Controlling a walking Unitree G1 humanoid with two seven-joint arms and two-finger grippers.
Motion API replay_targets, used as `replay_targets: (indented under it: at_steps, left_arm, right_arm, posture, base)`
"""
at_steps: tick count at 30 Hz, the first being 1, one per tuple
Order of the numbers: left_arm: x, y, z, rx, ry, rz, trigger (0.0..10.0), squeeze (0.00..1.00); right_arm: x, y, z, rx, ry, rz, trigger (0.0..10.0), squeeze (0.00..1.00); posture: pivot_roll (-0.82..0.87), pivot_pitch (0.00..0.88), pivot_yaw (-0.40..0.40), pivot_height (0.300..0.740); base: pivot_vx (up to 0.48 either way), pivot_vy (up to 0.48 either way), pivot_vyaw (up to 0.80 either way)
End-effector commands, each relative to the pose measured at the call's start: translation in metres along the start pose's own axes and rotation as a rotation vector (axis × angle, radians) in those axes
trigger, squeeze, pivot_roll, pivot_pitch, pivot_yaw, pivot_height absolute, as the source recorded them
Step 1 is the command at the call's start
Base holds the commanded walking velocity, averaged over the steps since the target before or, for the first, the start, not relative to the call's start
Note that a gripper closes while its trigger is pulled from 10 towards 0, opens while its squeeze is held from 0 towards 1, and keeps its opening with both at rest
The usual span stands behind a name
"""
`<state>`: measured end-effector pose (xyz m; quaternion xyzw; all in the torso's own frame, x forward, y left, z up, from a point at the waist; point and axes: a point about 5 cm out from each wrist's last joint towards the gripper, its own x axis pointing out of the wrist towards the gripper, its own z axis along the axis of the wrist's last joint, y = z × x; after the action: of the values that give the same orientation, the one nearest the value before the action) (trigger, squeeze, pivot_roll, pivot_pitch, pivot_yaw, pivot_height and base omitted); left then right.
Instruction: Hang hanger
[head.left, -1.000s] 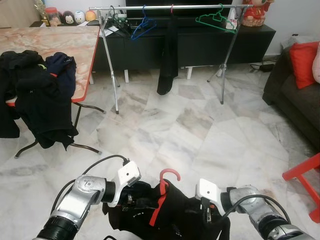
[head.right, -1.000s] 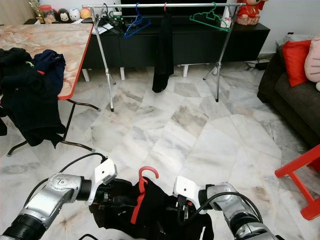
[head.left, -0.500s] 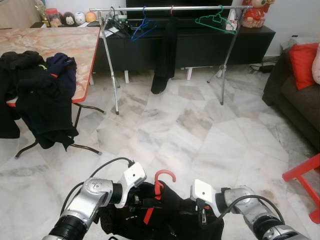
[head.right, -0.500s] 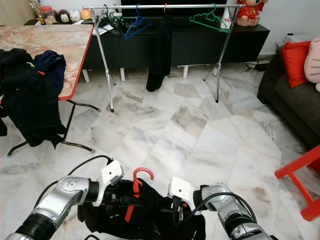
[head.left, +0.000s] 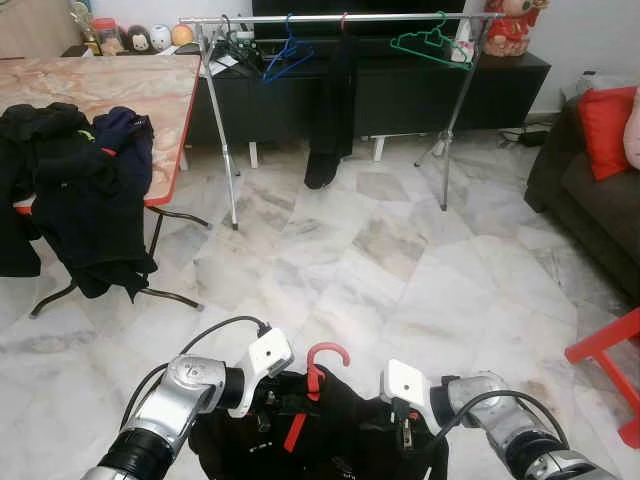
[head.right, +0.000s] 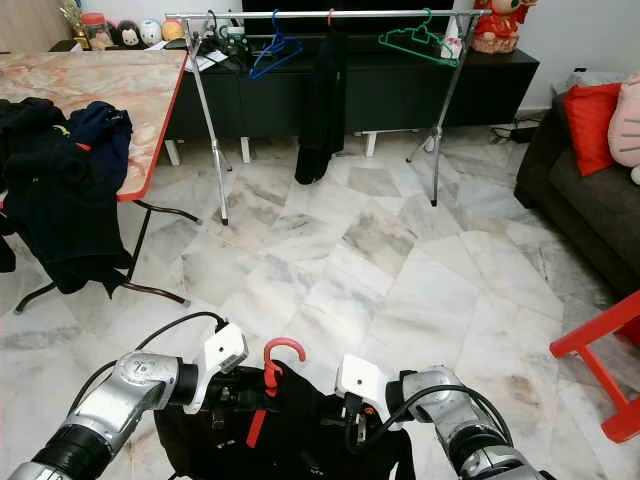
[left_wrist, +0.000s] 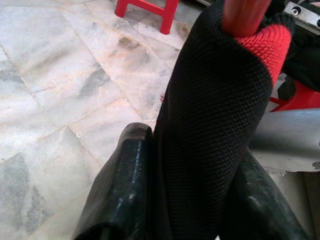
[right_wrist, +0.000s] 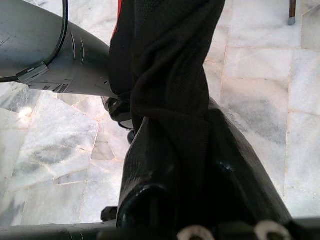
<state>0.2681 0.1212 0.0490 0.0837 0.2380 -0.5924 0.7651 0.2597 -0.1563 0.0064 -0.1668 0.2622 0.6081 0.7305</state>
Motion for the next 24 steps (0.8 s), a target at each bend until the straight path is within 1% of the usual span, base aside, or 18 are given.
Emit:
replay_targets:
  at_steps: [1,16,17,18,19,22,23,24]
  left_arm:
    - [0.0019,-0.0021,-0.0053,-0.014,0.023,-0.017,0.0,0.0]
    - [0.0016,-0.0033,-0.0038,-0.02,0.008,-0.034,0.0,0.0]
    - [0.0018,-0.0036,-0.0037,-0.02,0.007,-0.037,0.0,0.0]
    - [0.0018,-0.0037,-0.0037,-0.02,0.007,-0.037,0.0,0.0]
    - [0.0019,-0.0038,-0.0037,-0.02,0.006,-0.038,0.0,0.0]
    - [0.002,-0.0039,-0.0038,-0.02,0.006,-0.037,0.0,0.0]
    - [0.0021,-0.0039,-0.0037,-0.02,0.006,-0.037,0.0,0.0]
    - [0.0021,-0.004,-0.0036,-0.02,0.006,-0.037,0.0,0.0]
  right_arm:
    - [-0.0009,-0.0048,0.0087,-0.033,-0.042,-0.026,0.0,0.0]
    - [-0.0005,-0.0056,0.0086,-0.03,-0.037,-0.037,0.0,0.0]
    - [-0.0003,-0.0058,0.0083,-0.033,-0.031,-0.044,2.6,0.0]
    - [-0.0002,-0.006,0.0081,-0.034,-0.028,-0.047,2.6,0.0]
    - [-0.0002,-0.0065,0.0079,-0.036,-0.025,-0.057,10.0,0.0]
    - [-0.0001,-0.0069,0.0073,-0.032,-0.02,-0.065,10.0,0.0]
    - [-0.0003,-0.0069,0.0072,-0.028,-0.02,-0.063,10.0,0.17]
    - [-0.0003,-0.0068,0.007,-0.025,-0.02,-0.062,10.0,0.83]
  posture:
    - [-0.04,0.0,-0.031,0.74]
    - [-0.04,0.0,-0.032,0.74]
    - [-0.04,0.0,-0.032,0.74]
    - [-0.04,0.0,-0.032,0.74]
    - [-0.04,0.0,-0.032,0.74]
    - [-0.04,0.0,-0.032,0.74]
    - [-0.04,0.0,-0.034,0.74]
    - [-0.04,0.0,-0.034,0.74]
  base:
    - [0.0,0.0,0.0]
    - [0.0,0.0,0.0]
    - [0.0,0.0,0.0]
    - [0.0,0.0,0.0]
    - [0.0,0.0,0.0]
    - [0.0,0.0,0.0]
    - [0.0,0.0,0.0]
    - [0.0,0.0,0.0]
